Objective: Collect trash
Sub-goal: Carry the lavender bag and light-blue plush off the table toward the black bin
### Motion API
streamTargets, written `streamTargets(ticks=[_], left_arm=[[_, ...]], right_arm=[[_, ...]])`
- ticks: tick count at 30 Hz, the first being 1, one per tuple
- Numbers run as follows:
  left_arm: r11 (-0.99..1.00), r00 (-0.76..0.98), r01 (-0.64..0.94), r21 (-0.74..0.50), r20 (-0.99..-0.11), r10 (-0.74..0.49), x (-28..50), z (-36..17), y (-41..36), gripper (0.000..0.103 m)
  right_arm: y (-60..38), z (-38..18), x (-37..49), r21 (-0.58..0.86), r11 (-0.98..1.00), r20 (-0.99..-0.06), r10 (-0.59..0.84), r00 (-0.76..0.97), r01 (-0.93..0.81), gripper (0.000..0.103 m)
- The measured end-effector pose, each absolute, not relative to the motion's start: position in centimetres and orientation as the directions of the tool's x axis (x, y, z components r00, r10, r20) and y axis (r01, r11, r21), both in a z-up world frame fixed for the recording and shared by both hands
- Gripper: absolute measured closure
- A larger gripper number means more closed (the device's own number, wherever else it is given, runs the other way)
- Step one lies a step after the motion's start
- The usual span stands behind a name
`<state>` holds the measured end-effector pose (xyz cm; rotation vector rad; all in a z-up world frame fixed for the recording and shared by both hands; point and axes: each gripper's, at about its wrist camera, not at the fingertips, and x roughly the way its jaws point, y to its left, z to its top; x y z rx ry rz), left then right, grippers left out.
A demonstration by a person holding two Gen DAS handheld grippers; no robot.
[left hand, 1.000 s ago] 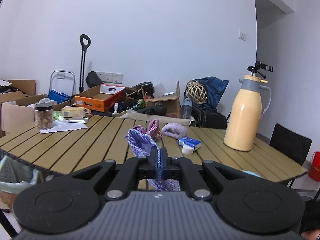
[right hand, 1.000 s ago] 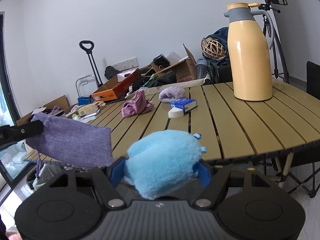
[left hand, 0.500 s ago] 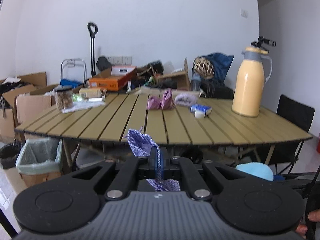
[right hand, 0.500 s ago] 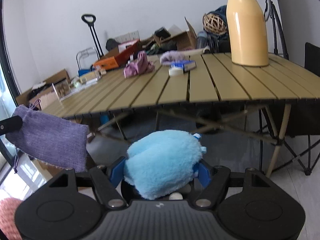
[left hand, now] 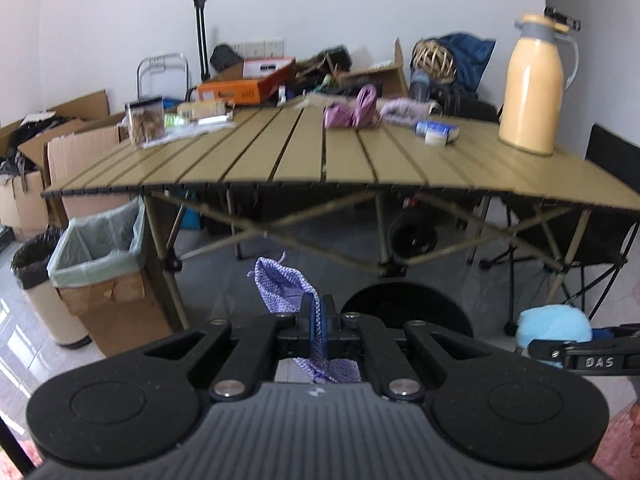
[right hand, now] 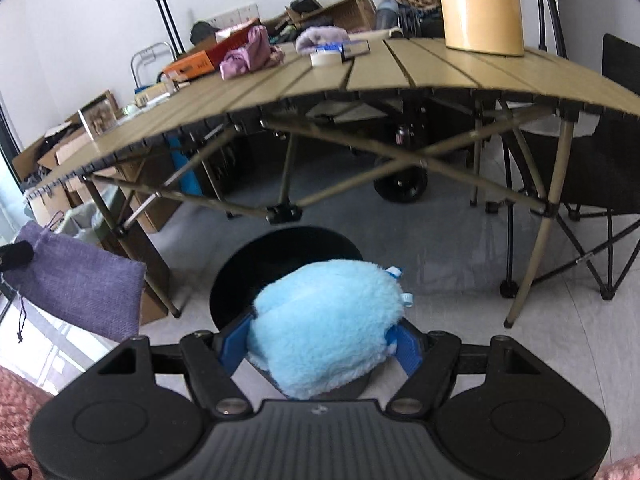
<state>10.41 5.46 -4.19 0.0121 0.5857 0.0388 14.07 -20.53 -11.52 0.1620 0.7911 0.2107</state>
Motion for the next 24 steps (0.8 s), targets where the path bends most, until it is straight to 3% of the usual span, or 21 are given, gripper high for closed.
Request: streamTargets(ticks=[24], left_arm=[[0.994, 0.627, -0.036, 0.1, -0.773, 0.1, 19.0, -9.7, 5.7, 0.099]], right_arm=[[-22.2, -15.2, 18.0, 0.248, 0.968, -0.755, 0.211, 0.621, -0.027, 0.031]])
